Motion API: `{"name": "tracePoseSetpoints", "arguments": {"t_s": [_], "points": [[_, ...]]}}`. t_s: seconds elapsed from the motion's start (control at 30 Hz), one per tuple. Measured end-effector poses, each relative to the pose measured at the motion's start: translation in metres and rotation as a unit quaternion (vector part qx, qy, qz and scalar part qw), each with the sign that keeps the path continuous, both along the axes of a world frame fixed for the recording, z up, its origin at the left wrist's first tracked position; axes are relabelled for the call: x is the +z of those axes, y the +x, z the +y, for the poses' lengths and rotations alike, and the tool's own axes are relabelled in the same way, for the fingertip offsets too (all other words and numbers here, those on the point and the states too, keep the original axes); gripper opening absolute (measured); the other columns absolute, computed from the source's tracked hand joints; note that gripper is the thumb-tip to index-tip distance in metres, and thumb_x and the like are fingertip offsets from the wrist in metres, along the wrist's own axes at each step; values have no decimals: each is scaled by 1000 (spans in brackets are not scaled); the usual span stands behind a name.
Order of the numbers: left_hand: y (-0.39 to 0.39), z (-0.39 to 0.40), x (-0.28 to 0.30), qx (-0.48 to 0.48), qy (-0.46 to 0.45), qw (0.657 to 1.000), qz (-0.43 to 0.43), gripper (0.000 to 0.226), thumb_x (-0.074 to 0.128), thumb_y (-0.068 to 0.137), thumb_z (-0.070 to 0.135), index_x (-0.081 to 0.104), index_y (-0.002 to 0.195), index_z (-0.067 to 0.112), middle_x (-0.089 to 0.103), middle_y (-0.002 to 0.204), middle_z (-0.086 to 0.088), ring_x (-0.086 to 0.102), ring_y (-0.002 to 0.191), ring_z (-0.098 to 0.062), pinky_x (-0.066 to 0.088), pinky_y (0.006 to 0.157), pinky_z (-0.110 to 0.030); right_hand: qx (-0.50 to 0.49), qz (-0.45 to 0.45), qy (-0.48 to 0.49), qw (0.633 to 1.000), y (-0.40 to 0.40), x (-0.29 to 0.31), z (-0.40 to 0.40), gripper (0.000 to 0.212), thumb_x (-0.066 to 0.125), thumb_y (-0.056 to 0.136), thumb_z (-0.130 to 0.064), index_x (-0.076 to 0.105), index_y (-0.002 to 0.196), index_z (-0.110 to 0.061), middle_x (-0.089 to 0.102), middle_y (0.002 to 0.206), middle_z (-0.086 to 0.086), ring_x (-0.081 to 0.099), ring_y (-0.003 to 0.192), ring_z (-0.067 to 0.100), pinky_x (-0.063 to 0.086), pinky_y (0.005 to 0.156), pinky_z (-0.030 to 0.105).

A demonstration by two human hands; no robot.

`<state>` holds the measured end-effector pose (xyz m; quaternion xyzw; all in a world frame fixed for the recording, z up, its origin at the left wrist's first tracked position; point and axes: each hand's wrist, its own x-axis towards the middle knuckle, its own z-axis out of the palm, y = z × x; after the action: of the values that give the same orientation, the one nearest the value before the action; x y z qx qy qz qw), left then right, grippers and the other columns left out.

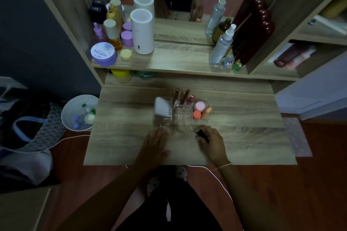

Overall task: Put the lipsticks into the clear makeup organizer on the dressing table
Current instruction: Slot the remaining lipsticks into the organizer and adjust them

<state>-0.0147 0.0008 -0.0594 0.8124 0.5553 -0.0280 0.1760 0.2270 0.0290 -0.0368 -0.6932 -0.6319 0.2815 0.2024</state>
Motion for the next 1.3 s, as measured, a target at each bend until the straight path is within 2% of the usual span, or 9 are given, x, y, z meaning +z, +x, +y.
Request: {"name": "tracePoseSetpoints", "arguments": {"t_s": [0.1, 0.17, 0.3, 0.33, 0.4, 0.5, 0.73, 0.9, 1.3], "points": [[-6, 1, 2, -11, -5, 1000, -6, 78, 60, 82, 44, 34, 142, 1, 35, 148, -25, 37, 135, -39, 39, 102, -52, -10, 29, -7, 1000, -9, 5, 0, 32, 74, 74, -6, 67, 102, -21, 68, 98, -6, 65, 93, 16, 43, 78, 18], [-8, 2, 5, -10, -2, 1000, -26, 77, 61, 83, 38, 30, 143, 2, 31, 150, -24, 33, 137, -38, 35, 105, -51, -4, 41, -11, 999, -13, 8, 0, 31, 74, 76, -6, 66, 102, -21, 72, 98, -4, 66, 90, 13, 47, 77, 18], [-9, 2, 12, 6, 15, 997, -71, 66, 60, 87, 23, 32, 142, 0, 28, 151, -26, 29, 139, -40, 29, 110, -52, -11, 66, -9, 998, -23, 15, 0, 26, 74, 77, -6, 63, 97, -20, 69, 86, -9, 67, 79, 11, 41, 67, 0], [-10, 2, 15, -2, 35, 997, -74, 64, 65, 84, 20, 39, 138, -2, 36, 146, -27, 36, 134, -41, 35, 106, -53, -10, 68, -6, 998, -26, 17, 2, 25, 74, 77, -7, 62, 95, -19, 68, 85, -7, 66, 76, 12, 42, 66, 1], [-9, 3, 20, -31, 73, 995, -62, 61, 76, 75, 21, 54, 127, -1, 52, 135, -25, 51, 124, -39, 47, 95, -51, -2, 66, -1, 998, -31, 21, 6, 20, 73, 78, -9, 58, 91, -16, 68, 86, 2, 65, 77, 20, 52, 71, 21], [-4, 7, 21, -61, 127, 988, -56, 58, 76, 71, 26, 60, 122, 3, 59, 130, -19, 56, 120, -32, 51, 91, -46, -3, 62, 10, 998, -37, 29, 16, 21, 71, 80, -11, 54, 92, -11, 67, 90, 11, 64, 80, 28, 54, 74, 42], [6, 23, 12, -75, 114, 986, -93, 61, 66, 82, 23, 45, 135, 0, 48, 141, -20, 46, 130, -33, 40, 104, -50, 2, 51, 39, 998, -45, 50, 48, 24, 73, 79, -11, 57, 98, -12, 71, 92, 9, 66, 78, 22, 51, 68, 31], [12, 32, 11, -81, 111, 984, -113, 58, 58, 86, 24, 42, 136, -1, 47, 141, -21, 45, 130, -32, 39, 105, -51, 44, 45, 79, 995, -51, 63, 74, 20, 71, 76, -3, 56, 83, -14, 61, 86, 4, 61, 79, 23, 54, 72, 45], [16, 35, 9, -42, 101, 991, -84, 58, 52, 89, 21, 35, 140, -3, 39, 147, -21, 36, 136, -35, 34, 110, -49, 118, -31, 73, 990, -54, 47, 96, 25, 71, 75, -7, 57, 92, -18, 67, 87, 1, 62, 80, 21, 49, 70, 36]]}}
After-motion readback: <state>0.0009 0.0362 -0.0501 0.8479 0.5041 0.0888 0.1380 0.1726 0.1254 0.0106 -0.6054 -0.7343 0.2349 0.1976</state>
